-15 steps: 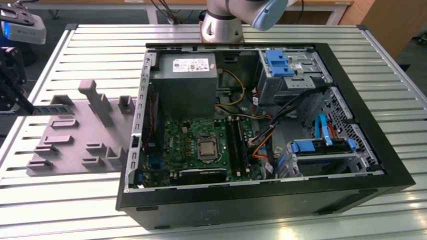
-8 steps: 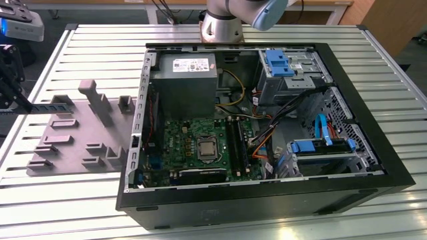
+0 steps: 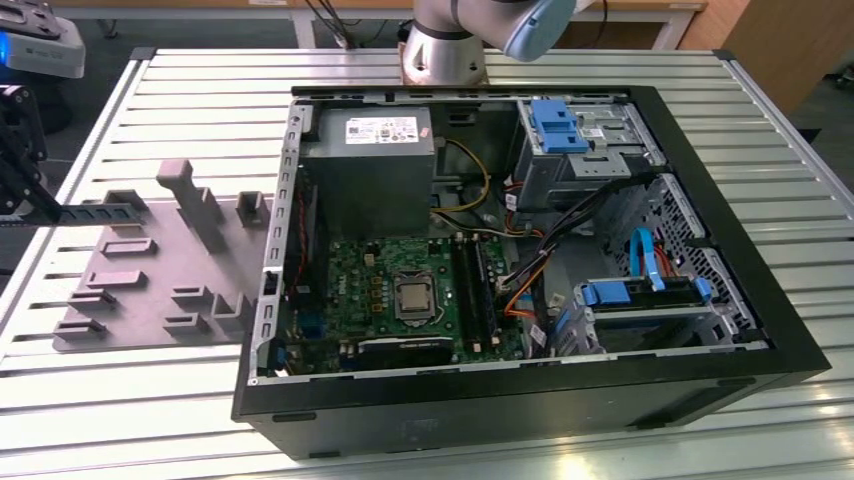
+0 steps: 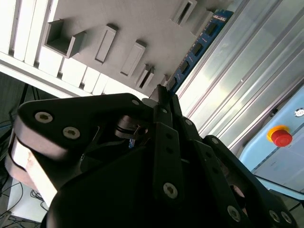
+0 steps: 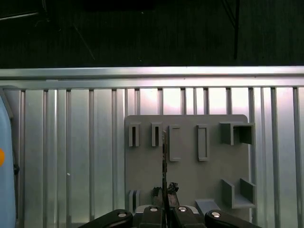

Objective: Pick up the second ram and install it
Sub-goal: 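Pick up the second ram and move it above second insertion slot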

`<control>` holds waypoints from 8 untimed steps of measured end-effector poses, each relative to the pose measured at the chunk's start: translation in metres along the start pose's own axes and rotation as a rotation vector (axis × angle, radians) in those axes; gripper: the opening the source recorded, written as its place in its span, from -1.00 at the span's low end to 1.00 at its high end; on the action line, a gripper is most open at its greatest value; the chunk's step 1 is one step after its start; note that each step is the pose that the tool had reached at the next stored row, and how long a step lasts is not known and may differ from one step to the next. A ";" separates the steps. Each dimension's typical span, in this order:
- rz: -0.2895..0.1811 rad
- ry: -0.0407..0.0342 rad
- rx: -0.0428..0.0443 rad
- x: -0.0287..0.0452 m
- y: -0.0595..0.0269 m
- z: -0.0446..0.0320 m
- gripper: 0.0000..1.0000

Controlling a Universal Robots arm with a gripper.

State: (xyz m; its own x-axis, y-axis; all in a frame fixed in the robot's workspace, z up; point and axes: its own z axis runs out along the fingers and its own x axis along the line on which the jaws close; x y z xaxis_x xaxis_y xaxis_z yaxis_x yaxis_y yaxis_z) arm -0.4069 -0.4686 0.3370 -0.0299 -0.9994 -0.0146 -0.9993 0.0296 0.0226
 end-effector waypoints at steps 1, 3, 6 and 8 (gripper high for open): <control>0.000 0.0001 0.0000 0.0000 0.0000 -0.0001 -0.72; 0.000 0.0000 0.0000 0.0000 0.0000 -0.0001 -0.72; 0.000 0.0002 -0.0002 -0.0001 -0.0003 -0.0002 -0.72; 0.000 0.0002 -0.0002 0.0000 -0.0005 -0.0002 -0.72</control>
State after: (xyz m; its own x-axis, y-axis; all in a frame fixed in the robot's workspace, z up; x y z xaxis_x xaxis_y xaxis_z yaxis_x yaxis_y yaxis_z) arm -0.4064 -0.4686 0.3372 -0.0300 -0.9994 -0.0144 -0.9993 0.0296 0.0228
